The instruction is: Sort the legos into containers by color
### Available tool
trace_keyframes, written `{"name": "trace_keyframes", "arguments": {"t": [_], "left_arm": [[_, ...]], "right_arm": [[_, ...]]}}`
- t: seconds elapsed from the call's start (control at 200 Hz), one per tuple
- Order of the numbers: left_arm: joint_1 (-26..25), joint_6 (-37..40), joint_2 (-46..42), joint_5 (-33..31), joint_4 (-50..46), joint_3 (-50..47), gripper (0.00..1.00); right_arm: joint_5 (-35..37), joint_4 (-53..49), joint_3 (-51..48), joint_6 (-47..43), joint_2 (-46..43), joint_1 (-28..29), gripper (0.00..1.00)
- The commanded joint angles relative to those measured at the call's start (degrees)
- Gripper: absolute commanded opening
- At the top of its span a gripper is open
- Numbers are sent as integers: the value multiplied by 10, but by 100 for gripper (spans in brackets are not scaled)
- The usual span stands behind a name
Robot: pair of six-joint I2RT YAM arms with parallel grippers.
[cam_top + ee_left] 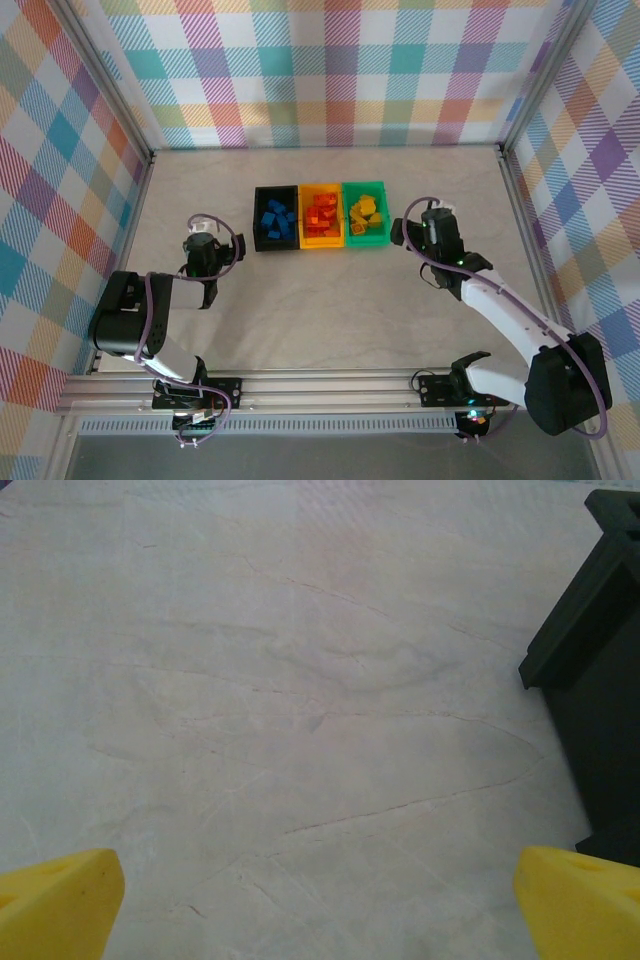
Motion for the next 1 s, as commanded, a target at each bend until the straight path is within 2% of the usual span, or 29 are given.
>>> {"name": "trace_keyframes", "arguments": {"t": [0.0,0.125,0.23,0.36,0.56,0.715,0.875,0.92,0.97,0.995], "left_arm": [[2,10,0,5,32,-5,100],[1,10,0,5,31,-5,100],[2,10,0,5,32,-5,100],[1,10,0,5,31,-5,100],[2,10,0,5,32,-5,100],[1,10,0,5,31,-4,100],[1,10,0,5,32,-5,100],[1,10,0,5,31,-4,100],[2,10,0,5,31,-4,100],[2,10,-1,5,31,-4,100]], "right_arm": [[38,50,-14,-56,-23,-6,100],[101,115,-39,-138,-31,-20,100],[102,190,-73,-194,-21,-55,100],[69,246,-101,-222,16,-108,100],[-37,382,-152,-227,99,-171,100],[-74,509,-178,-229,170,-181,100],[-111,554,-187,-238,215,-184,100],[-112,612,-201,-245,236,-184,100],[-108,573,-195,-238,225,-184,100],[-109,585,-195,-240,228,-184,100]]}}
